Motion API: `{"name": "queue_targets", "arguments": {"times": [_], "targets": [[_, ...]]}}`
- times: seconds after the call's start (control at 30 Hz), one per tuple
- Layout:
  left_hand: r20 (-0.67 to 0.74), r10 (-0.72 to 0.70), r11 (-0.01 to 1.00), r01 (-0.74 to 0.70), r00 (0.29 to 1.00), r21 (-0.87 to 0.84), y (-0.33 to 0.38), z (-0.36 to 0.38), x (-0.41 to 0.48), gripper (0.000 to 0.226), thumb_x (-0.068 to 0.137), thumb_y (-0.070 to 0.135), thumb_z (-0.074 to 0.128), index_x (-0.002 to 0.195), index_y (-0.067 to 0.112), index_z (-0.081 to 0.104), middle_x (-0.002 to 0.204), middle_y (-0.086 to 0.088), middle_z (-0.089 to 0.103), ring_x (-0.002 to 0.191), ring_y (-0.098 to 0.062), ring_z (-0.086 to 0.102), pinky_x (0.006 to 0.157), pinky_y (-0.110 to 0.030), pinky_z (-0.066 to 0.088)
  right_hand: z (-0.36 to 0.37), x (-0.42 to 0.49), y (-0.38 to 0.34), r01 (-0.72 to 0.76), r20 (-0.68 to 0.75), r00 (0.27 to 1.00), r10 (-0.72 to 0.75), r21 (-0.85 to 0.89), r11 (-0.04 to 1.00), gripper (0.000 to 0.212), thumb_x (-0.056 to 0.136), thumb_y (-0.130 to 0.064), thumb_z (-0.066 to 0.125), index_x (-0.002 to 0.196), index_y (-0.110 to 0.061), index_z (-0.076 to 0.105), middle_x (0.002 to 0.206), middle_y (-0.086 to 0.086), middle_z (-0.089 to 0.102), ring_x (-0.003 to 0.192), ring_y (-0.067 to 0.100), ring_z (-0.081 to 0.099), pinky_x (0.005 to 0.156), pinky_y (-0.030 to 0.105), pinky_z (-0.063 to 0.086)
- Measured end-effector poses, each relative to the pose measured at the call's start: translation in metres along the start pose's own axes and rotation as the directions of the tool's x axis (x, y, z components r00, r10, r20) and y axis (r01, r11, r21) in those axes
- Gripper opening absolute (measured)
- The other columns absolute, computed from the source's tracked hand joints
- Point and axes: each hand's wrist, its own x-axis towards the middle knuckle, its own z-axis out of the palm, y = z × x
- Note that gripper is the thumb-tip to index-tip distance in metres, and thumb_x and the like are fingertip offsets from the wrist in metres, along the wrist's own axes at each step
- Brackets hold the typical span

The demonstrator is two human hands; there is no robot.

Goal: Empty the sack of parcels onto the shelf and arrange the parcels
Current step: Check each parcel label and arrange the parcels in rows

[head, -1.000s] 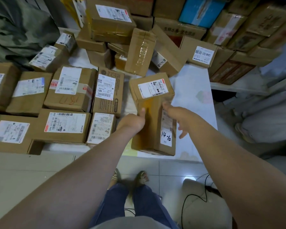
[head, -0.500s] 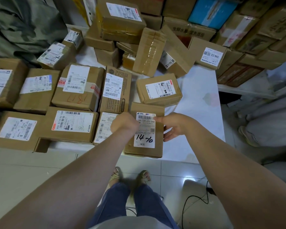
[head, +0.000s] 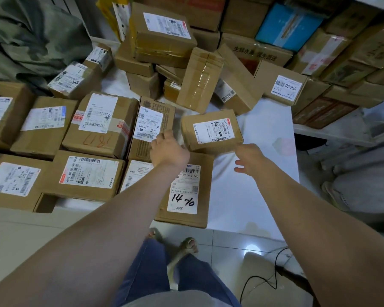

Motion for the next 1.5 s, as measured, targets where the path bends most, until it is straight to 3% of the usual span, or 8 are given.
{"name": "queue_targets", "arguments": {"times": [0.23,0.37,0.5,0.77,0.93,1.07,1.27,1.5], "targets": [[0.183,-0.023,0.993,0.044,0.983,-0.114,0.028,0.016,0.071,0.056,0.09,0.034,0.054,0.141,0.018,0.041,0.146,-0.015,0.04,0.128,-0.036,0.044,0.105,-0.049,0.042,0.019,0.034,-0.008,-0.022,-0.013,1.0,0.024,0.128,0.992,0.068,0.092,-0.028,0.052,0.151,-0.033,0.02,0.142,0.004,0.044,0.122,0.034,0.049,0.076,0.047,0.057],[0.291,-0.13,0.935,0.215,0.948,-0.281,0.041,0.035,0.099,0.062,0.083,0.026,0.059,0.142,0.021,0.04,0.142,-0.007,0.047,0.12,-0.03,0.052,0.089,-0.037,0.047,0.018,0.043,-0.005,-0.077,0.016,0.997,0.076,0.193,0.978,0.056,0.097,-0.031,0.053,0.146,-0.028,0.028,0.128,0.008,0.048,0.11,0.035,0.057,0.077,0.047,0.058],[0.319,-0.139,0.9,0.255,0.937,-0.354,0.06,0.04,0.103,0.06,0.088,0.025,0.056,0.145,0.02,0.039,0.144,-0.007,0.036,0.123,-0.032,0.049,0.104,-0.04,0.044,0.004,0.053,-0.009,-0.139,-0.037,0.985,0.17,0.417,0.898,0.043,0.099,-0.03,0.051,0.137,-0.011,0.041,0.097,0.006,0.05,0.099,0.038,0.062,0.074,0.05,0.06],[0.345,0.071,0.975,0.008,0.936,-0.222,0.104,0.053,0.083,0.016,0.087,0.043,0.056,0.085,0.028,0.061,0.103,-0.002,0.071,0.09,-0.025,0.068,0.078,-0.031,0.056,-0.039,0.06,0.012,-0.125,-0.146,0.95,0.275,0.631,0.766,0.047,0.094,-0.046,0.051,0.135,-0.023,0.046,0.121,0.01,0.06,0.099,0.032,0.065,0.07,0.045,0.06],[0.518,0.165,0.971,-0.23,0.84,0.064,0.113,0.057,0.056,0.062,0.085,0.073,0.038,0.124,0.028,0.058,0.124,0.001,0.063,0.113,-0.025,0.058,0.09,-0.034,0.047,-0.07,0.054,0.02,-0.045,-0.256,0.95,0.181,0.462,0.886,0.045,0.094,-0.051,0.046,0.134,-0.031,0.039,0.114,0.005,0.061,0.1,0.024,0.062,0.068,0.036,0.051],[0.606,0.038,0.945,-0.225,0.794,0.236,0.108,0.068,0.023,0.086,0.086,0.08,0.018,0.131,0.016,0.057,0.131,-0.009,0.059,0.119,-0.031,0.054,0.097,-0.038,0.044,-0.082,0.041,0.031,-0.054,-0.101,0.993,0.062,0.081,0.995,0.035,0.097,-0.044,0.049,0.128,-0.029,0.043,0.089,0.004,0.061,0.074,0.019,0.058,0.059,0.029,0.047],[0.447,0.05,0.76,-0.325,0.893,0.564,0.097,0.07,-0.002,0.077,0.091,0.071,0.023,0.133,0.014,0.056,0.142,-0.01,0.049,0.137,-0.03,0.033,0.113,-0.046,0.02,-0.086,0.026,0.053,-0.07,0.102,0.991,0.083,-0.127,0.989,0.031,0.098,-0.044,0.05,0.126,-0.032,0.043,0.095,0.003,0.065,0.078,0.021,0.062,0.064,0.031,0.051],[0.419,0.012,0.704,-0.305,0.908,0.641,0.073,0.077,-0.009,0.049,0.086,0.042,0.052,0.129,0.019,0.056,0.141,-0.014,0.038,0.134,-0.034,0.027,0.118,-0.051,0.013,-0.084,0.016,0.065,0.033,0.205,0.979,0.01,-0.203,0.979,0.029,0.097,-0.039,0.054,0.121,-0.024,0.051,0.094,0.003,0.061,0.085,0.021,0.058,0.081,0.037,0.054]]}}
